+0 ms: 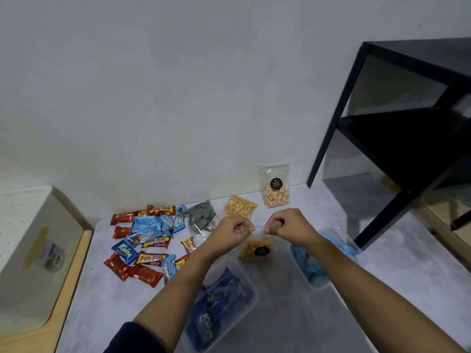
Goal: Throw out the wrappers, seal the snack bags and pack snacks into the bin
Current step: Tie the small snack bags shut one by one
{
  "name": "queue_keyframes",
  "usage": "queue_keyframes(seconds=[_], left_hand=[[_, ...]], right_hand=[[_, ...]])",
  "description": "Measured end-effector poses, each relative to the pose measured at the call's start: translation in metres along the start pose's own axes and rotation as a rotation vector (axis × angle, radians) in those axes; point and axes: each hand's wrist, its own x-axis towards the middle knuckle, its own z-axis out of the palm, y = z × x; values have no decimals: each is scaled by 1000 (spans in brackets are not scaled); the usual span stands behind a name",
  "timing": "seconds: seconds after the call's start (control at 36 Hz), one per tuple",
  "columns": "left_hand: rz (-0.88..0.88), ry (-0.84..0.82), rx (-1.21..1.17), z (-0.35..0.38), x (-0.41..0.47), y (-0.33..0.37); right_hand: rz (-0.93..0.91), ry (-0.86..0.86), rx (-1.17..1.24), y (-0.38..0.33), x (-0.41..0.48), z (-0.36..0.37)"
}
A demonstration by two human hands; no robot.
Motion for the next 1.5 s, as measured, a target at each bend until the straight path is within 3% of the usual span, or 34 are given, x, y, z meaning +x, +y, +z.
queue_keyframes(seconds=[0.44,0.75,0.86,0.94,1.08,1.17,1.5], left_hand=[[89,92,158,9,3,3],[125,128,67,6,2,6],[73,235,23,11,-1,9],[57,412,24,23,-9,9],[-54,624,-211,40,-23,11],[-147,564,-404,48,-26,17],[-256,392,-569,52,-14,6]], right_hand=[[37,5,28,7,-4,-3],[71,77,30,10,-3,-6],[76,102,42,10,-2,-3],[72,130,75,14,-3,1],[30,165,98,20,-5,6],[13,159,101,22,-5,7],[-195,52,-98,25,-7,6]])
